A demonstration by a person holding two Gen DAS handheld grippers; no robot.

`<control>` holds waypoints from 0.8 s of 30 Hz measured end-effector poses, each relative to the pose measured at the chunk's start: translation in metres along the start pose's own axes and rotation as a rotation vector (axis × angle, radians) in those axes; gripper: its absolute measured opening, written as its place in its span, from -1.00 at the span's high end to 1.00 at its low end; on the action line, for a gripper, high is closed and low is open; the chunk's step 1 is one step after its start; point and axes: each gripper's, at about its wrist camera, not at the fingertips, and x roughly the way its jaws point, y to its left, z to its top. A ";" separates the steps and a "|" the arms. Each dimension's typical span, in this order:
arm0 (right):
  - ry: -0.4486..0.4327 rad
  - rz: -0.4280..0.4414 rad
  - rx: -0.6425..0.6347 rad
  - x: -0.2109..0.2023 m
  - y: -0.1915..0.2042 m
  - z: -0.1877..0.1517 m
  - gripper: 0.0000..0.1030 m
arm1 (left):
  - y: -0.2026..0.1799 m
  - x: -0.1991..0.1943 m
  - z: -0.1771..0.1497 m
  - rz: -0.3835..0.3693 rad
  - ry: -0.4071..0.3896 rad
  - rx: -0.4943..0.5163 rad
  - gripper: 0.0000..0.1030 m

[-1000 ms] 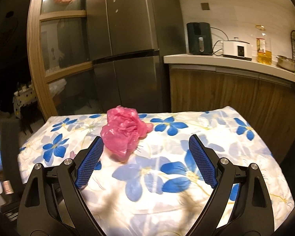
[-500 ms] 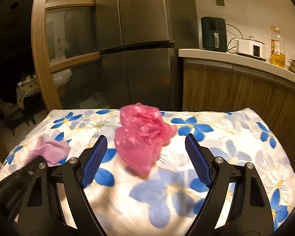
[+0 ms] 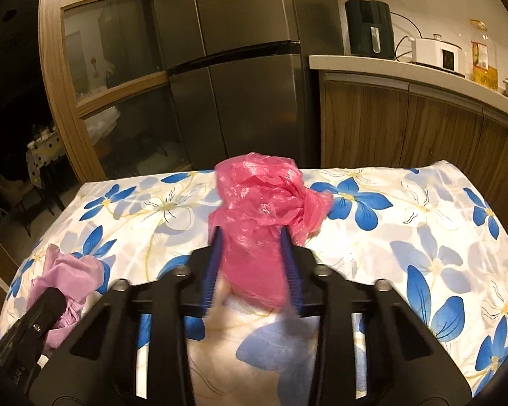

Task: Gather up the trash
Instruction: 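Grasp the pink plastic bag with the right gripper while the left grasps the lilac cloth, then carry the pink bag and lilac cloth with both grippers over the bin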

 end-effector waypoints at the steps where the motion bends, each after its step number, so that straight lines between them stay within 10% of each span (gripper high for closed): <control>1: 0.006 0.004 0.001 0.000 -0.001 0.000 0.74 | 0.000 0.000 0.000 -0.001 0.002 -0.003 0.83; 24: -0.108 0.008 -0.007 -0.115 -0.036 -0.015 0.97 | -0.039 -0.035 -0.007 -0.009 -0.025 0.115 0.85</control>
